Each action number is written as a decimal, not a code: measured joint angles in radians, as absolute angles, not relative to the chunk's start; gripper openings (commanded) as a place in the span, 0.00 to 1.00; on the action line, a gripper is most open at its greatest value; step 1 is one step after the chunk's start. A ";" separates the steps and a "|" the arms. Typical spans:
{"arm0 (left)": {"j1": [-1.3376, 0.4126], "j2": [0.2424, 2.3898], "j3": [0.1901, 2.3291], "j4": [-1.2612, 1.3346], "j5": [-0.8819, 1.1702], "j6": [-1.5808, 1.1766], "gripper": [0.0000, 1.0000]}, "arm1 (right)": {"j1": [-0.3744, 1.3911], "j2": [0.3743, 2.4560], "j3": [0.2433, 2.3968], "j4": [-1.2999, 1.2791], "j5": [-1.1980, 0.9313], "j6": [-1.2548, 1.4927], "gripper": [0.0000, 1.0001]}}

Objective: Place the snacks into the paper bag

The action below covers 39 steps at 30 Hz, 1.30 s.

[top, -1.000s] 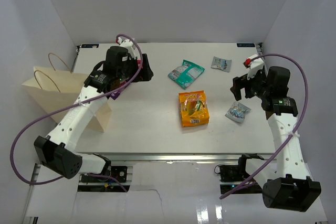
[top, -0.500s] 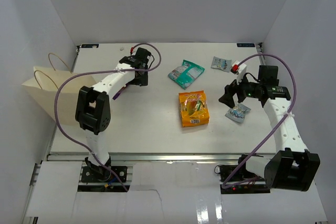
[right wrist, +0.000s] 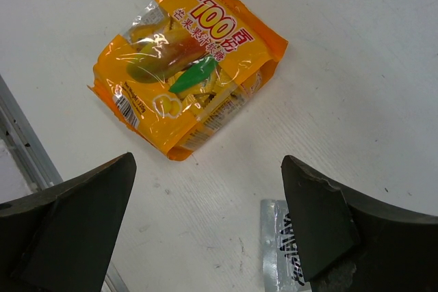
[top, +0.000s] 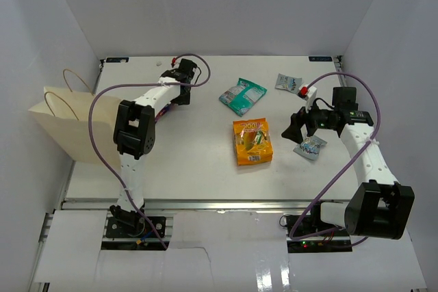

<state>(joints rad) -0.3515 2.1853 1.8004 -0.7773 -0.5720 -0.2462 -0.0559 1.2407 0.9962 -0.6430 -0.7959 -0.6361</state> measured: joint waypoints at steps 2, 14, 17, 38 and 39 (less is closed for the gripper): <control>-0.348 2.190 1.802 -0.764 -0.571 -0.241 0.80 | -0.056 1.243 0.997 -0.643 -0.796 -0.636 0.93; -0.314 2.251 1.776 -0.685 -0.601 -0.237 0.80 | -0.056 1.246 1.002 -0.645 -0.791 -0.632 0.93; -0.314 2.252 1.776 -0.674 -0.612 -0.237 0.79 | -0.056 1.245 1.005 -0.647 -0.791 -0.631 0.93; -0.302 2.192 1.687 -0.601 -0.534 -0.192 0.00 | -0.056 1.244 1.005 -0.649 -0.796 -0.626 0.93; -0.300 2.171 1.666 -0.596 -0.513 -0.191 0.00 | -0.056 1.243 1.005 -0.649 -0.797 -0.624 0.93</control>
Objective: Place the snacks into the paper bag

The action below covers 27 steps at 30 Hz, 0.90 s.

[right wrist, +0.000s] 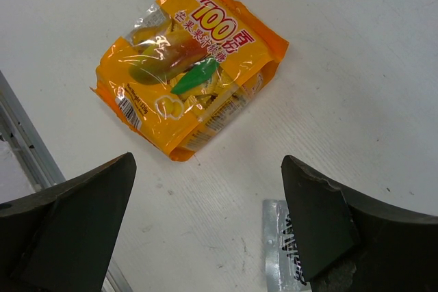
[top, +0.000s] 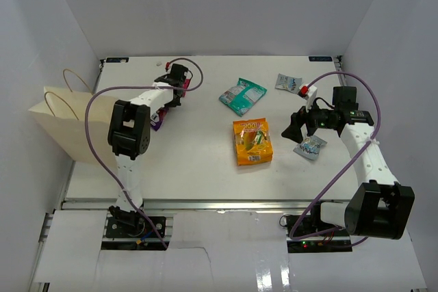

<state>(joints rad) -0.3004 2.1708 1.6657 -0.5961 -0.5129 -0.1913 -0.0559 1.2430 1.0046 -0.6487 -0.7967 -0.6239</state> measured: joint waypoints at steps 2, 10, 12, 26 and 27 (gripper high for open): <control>-0.302 2.124 1.626 -0.594 -0.475 -0.196 0.00 | -0.056 1.242 1.005 -0.649 -0.800 -0.621 0.93; -0.318 1.891 1.521 -0.591 -0.324 -0.246 0.00 | -0.056 1.230 1.005 -0.649 -0.818 -0.612 0.93; -0.324 1.827 1.516 -0.591 -0.284 -0.261 0.00 | -0.056 1.227 1.005 -0.649 -0.819 -0.611 0.93; -0.334 1.268 1.542 -0.628 -0.144 -0.413 0.00 | -0.056 1.213 1.004 -0.627 -0.840 -0.604 0.92; -0.334 1.234 1.568 -0.649 -0.151 -0.423 0.00 | -0.056 1.213 1.004 -0.625 -0.841 -0.604 0.92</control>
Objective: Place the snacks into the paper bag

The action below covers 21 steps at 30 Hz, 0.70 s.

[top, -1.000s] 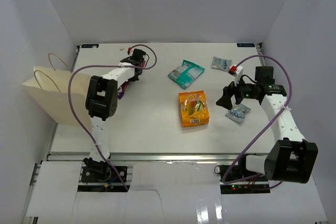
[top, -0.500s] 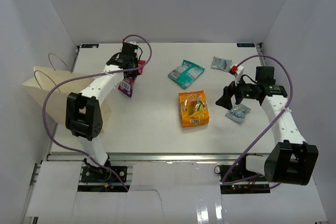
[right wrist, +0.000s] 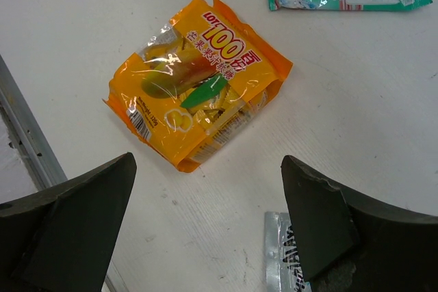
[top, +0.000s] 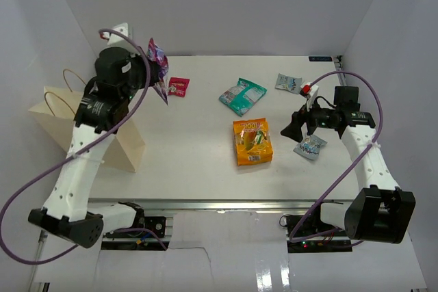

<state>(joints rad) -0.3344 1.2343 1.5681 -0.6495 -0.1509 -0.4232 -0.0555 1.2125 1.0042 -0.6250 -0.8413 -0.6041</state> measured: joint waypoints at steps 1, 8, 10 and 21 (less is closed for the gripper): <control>-0.334 1.205 1.602 -0.666 -0.161 -0.432 0.00 | -0.055 1.213 1.004 -0.624 -0.842 -0.603 0.92; -0.334 1.134 1.956 -0.731 -0.268 -0.445 0.00 | -0.047 1.213 1.004 -0.607 -0.851 -0.597 0.92; -0.334 1.126 2.024 -0.744 -0.308 -0.434 0.00 | -0.044 1.213 1.004 -0.601 -0.854 -0.595 0.92; -0.335 1.146 2.105 -0.804 -0.659 -0.235 0.00 | -0.043 1.213 1.003 -0.597 -0.863 -0.594 0.92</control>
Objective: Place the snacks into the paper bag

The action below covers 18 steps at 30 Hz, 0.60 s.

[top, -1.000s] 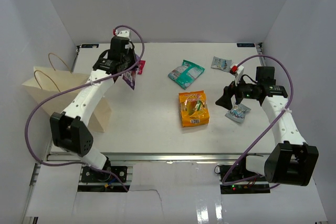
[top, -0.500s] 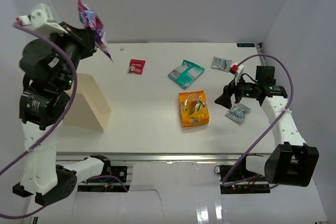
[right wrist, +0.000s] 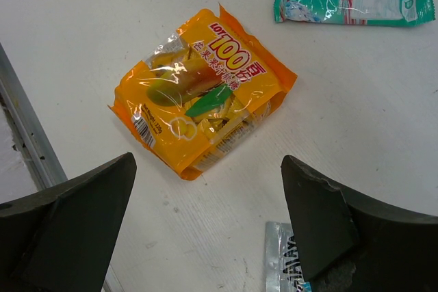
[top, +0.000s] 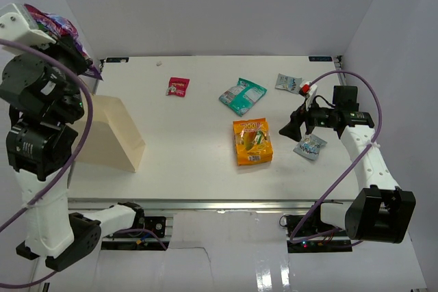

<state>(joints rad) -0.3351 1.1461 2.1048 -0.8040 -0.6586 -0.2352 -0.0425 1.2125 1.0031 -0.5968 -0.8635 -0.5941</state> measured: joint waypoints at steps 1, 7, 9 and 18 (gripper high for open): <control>-0.335 1.158 2.101 -0.800 -0.680 -0.217 0.00 | -0.042 1.213 1.002 -0.596 -0.863 -0.594 0.92; -0.335 1.117 1.863 -0.681 -0.771 -0.103 0.00 | -0.038 1.213 1.000 -0.596 -0.863 -0.594 0.92; -0.335 1.093 1.773 -0.646 -0.785 -0.077 0.00 | -0.038 1.213 0.999 -0.596 -0.863 -0.594 0.92; -0.334 1.052 1.583 -0.525 -0.813 -0.025 0.00 | -0.038 1.213 0.998 -0.596 -0.862 -0.595 0.93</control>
